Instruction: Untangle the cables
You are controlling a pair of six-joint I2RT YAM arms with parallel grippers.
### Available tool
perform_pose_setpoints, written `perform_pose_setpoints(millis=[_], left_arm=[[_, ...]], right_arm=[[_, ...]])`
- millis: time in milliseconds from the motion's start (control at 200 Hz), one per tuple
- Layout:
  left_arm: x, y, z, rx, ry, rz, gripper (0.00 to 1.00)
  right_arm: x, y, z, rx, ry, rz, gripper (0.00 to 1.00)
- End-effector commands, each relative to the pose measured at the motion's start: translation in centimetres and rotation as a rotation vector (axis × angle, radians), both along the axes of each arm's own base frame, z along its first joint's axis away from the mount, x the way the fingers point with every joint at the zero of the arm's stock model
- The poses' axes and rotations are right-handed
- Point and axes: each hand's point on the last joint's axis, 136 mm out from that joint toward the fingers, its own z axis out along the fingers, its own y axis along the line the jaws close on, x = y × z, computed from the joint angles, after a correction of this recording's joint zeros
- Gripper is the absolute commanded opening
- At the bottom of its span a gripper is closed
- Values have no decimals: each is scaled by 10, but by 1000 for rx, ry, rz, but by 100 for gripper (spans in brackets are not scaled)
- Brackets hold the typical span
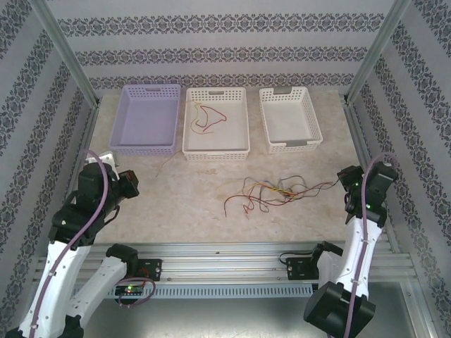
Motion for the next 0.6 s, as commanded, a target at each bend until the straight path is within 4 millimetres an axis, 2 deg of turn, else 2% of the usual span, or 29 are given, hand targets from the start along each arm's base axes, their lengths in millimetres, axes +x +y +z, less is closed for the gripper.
perform_pose_setpoints(millis=[0, 140, 250, 360, 445, 525, 595], left_arm=[[-4, -21, -15, -54, 76, -111, 0], [10, -71, -35, -273, 118, -279, 0], [17, -97, -41, -309, 112, -356, 37], [19, -124, -39, -295, 81, -442, 60], [20, -151, -47, -285, 98, -521, 71], [19, -183, -64, -258, 136, -603, 77], [16, -209, -82, -212, 171, -660, 79]], right_arm=[[12, 12, 10, 14, -50, 77, 0], [24, 41, 18, -14, -61, 208, 0], [27, 51, 17, -4, -62, 247, 0], [29, 62, 12, 8, -54, 299, 0], [33, 73, 10, 19, -58, 349, 0], [34, 79, 8, 24, -55, 371, 0], [36, 83, 9, 27, -60, 392, 0]])
